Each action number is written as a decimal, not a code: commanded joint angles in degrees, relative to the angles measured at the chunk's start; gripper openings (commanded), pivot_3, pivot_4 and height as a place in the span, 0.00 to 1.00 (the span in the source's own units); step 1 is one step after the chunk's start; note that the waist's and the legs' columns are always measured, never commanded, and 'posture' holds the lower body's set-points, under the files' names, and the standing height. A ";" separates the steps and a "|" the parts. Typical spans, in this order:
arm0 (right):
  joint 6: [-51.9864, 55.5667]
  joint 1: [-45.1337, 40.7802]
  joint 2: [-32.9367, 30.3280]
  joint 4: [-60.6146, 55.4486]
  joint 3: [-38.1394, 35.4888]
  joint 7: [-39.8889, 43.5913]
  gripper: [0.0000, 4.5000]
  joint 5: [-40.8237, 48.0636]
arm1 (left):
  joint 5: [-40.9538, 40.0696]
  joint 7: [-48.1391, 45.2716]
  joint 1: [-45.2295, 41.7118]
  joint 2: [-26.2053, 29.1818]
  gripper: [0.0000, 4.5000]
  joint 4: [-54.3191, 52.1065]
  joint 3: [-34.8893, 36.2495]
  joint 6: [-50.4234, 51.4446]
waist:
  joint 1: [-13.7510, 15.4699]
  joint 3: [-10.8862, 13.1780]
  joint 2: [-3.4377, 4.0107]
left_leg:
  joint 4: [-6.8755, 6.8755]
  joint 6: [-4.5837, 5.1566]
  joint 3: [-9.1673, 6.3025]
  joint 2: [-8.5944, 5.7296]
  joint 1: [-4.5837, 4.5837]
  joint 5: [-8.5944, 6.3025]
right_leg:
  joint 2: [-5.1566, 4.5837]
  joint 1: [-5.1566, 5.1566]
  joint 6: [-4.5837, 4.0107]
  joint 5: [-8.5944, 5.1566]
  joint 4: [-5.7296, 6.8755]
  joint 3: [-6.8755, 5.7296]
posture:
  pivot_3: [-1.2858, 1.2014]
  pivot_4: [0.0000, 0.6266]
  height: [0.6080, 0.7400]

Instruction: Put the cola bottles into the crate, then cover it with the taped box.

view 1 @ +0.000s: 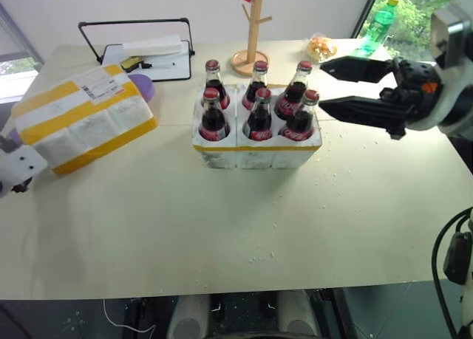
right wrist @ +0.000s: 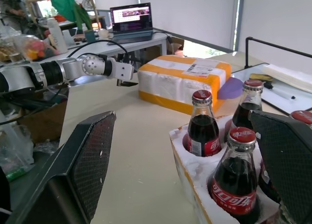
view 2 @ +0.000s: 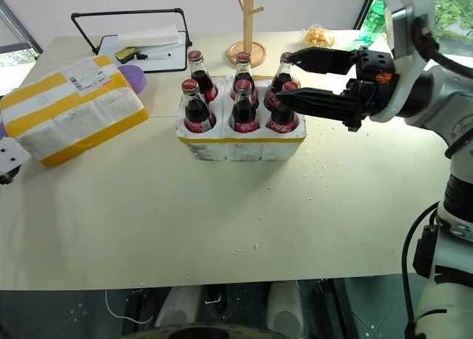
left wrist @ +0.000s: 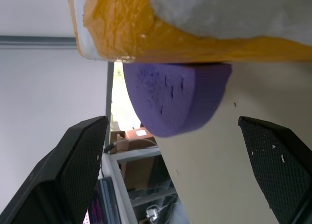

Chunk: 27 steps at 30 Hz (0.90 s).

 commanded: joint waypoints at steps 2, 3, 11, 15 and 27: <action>0.24 0.76 -2.03 -3.30 -4.45 -2.53 0.99 2.72 | 3.65 6.98 -8.04 -0.47 1.00 12.28 -5.21 -5.24 | -0.03 -0.02 -0.05 | 0.00 0.02 0.02 0.01 0.02 -0.01 | 0.00 0.02 0.00 0.00 -0.01 0.00 | 0.52 0.24 1.00; 0.30 1.06 -2.40 -3.55 -4.97 -2.96 0.99 2.94 | 4.33 8.15 -9.86 -0.92 1.00 14.72 -6.52 -5.89 | 0.04 -0.02 -0.05 | 0.00 0.04 0.04 0.01 0.02 -0.01 | 0.00 0.02 0.01 0.00 -0.01 0.00 | 0.52 0.24 1.00; -0.05 2.88 -5.01 -5.06 -7.55 -5.50 1.00 4.28 | 6.31 12.54 -17.69 -4.17 0.94 24.96 -12.92 -8.62 | 0.04 -0.19 -0.33 | 0.04 0.06 0.03 0.02 0.03 -0.01 | 0.00 0.04 0.02 0.01 0.02 0.00 | 0.52 0.24 1.00; -0.34 3.94 -5.36 -6.21 -7.89 -6.86 1.00 4.88 | 5.72 12.43 -18.98 -4.80 0.58 26.04 -14.05 -9.38 | 0.13 -0.23 -0.39 | 0.05 0.07 0.02 0.03 0.03 -0.01 | -0.01 0.04 0.02 0.01 0.02 0.00 | 0.52 0.24 1.00; -0.01 5.27 -5.46 -6.27 -7.35 -8.19 1.00 5.73 | 4.96 12.48 -21.56 -4.19 0.07 24.97 -14.25 -10.59 | 0.16 -0.27 -0.43 | 0.09 0.09 0.01 0.01 0.06 -0.02 | -0.03 0.10 0.02 0.01 0.04 0.00 | 0.52 0.24 1.00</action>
